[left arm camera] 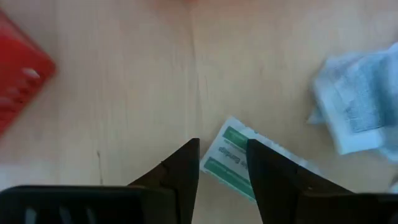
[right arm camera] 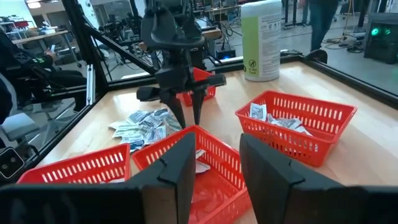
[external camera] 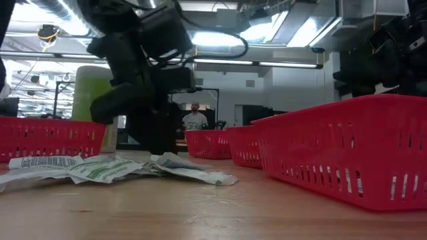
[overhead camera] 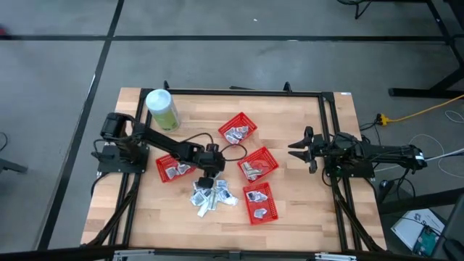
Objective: Pick & Place First Aid Supplies
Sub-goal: Put the green bandage into the red container
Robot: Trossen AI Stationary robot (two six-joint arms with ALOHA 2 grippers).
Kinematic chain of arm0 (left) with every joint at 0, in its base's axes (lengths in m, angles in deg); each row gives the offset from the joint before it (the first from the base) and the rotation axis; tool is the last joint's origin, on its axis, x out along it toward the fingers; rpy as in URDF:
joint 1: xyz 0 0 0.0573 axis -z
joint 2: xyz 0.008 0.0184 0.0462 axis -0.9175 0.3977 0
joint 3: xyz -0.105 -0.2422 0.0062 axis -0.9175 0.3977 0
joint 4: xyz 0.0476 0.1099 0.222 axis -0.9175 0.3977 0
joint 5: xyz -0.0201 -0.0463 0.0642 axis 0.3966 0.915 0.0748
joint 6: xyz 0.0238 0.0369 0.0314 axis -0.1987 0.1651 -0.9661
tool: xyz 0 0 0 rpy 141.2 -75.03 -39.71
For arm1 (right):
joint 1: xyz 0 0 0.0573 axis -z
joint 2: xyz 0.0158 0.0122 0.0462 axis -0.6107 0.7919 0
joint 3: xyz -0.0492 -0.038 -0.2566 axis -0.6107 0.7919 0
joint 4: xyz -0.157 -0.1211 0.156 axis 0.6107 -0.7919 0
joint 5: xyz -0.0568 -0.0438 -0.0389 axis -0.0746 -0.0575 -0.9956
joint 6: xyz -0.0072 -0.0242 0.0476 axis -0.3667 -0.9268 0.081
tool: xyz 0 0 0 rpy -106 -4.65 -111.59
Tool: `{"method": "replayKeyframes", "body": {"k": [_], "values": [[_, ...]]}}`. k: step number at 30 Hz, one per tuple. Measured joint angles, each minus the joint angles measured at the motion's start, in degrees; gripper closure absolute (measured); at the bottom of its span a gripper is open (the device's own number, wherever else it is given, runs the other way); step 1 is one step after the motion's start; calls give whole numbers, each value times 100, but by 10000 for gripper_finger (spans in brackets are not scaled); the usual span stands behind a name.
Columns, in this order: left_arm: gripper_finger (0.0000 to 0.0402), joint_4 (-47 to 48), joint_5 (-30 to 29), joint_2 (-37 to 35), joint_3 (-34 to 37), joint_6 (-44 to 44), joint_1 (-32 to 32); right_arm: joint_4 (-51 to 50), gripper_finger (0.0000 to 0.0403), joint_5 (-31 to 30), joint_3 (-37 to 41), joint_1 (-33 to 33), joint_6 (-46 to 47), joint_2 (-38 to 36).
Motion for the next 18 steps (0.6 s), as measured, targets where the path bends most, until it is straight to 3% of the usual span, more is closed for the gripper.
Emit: {"method": "replayKeyframes", "body": {"k": [8,18], "values": [[283,304,237,348,-275,-11,-35,-1,276,0,0,0,1,0],[395,358,409,360,-269,-31,-25,-1,276,0,0,0,0,0]]}}
